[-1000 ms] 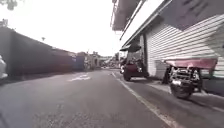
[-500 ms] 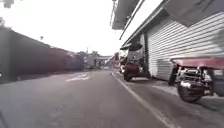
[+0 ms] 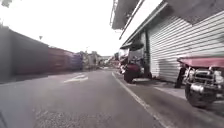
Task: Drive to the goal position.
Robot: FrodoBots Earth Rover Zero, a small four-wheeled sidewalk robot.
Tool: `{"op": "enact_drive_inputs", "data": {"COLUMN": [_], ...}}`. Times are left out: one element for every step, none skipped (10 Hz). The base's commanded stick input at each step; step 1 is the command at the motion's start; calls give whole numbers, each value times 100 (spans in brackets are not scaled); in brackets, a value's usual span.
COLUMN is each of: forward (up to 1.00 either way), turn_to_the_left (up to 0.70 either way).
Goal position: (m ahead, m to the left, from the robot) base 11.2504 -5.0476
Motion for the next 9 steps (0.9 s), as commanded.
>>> {"op": "enact_drive_inputs", "data": {"forward": [45,45,45,45,45,45,45,45,45], "turn_to_the_left": [0,0,0,0,0,0,0,0,0]}}
